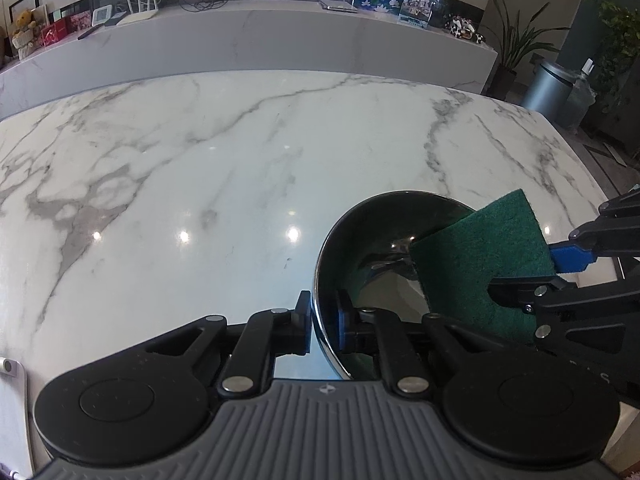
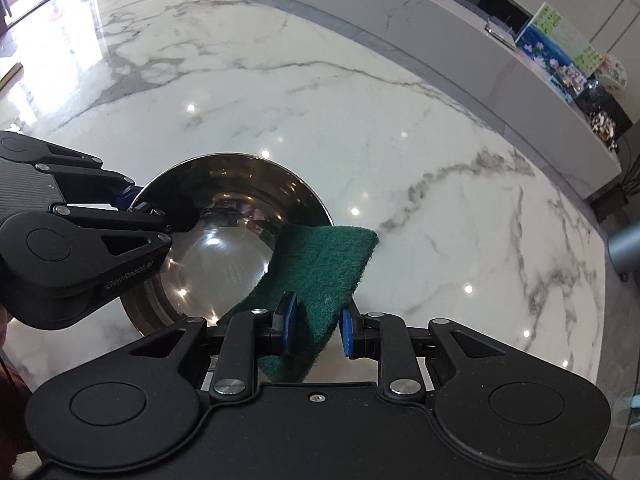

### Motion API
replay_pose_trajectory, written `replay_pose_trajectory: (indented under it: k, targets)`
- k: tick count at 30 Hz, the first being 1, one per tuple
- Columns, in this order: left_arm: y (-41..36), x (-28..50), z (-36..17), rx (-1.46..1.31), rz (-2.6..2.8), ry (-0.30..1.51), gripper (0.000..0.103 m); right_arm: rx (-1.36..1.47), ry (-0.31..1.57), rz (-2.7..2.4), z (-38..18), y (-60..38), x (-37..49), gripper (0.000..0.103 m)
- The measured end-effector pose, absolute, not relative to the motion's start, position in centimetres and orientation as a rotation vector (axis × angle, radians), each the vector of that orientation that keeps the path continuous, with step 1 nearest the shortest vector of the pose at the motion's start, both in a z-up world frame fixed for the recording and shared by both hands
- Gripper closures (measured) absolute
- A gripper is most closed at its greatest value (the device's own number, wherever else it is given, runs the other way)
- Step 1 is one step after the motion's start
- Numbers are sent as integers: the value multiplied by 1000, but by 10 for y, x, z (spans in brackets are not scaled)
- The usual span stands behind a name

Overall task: Clean bowl
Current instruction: 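Scrub the green pad along the bowl's inner wall with the right gripper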

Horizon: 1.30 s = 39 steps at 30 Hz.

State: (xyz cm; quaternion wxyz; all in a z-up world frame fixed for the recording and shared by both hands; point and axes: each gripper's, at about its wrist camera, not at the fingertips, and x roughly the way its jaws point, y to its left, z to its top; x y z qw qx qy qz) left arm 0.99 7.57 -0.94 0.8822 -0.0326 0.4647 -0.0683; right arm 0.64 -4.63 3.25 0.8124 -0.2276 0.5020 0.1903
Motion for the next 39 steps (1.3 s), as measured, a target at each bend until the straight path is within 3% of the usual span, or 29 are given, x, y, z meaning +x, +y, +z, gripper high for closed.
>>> replay_pose_trajectory:
  k: [5, 19, 31, 39]
  targets:
    - [74, 9, -10, -63, -146, 966, 92, -304, 1183, 368, 36, -60, 9, 82]
    - [74, 10, -9, -68, -154, 967, 92, -90, 1202, 374, 24, -83, 21, 83]
    - [77, 12, -12, -106, -170, 976, 92, -542, 939, 444, 20, -52, 5, 85]
    - [77, 12, -12, -101, -176, 977, 93, -371, 986, 438, 27, -69, 16, 85]
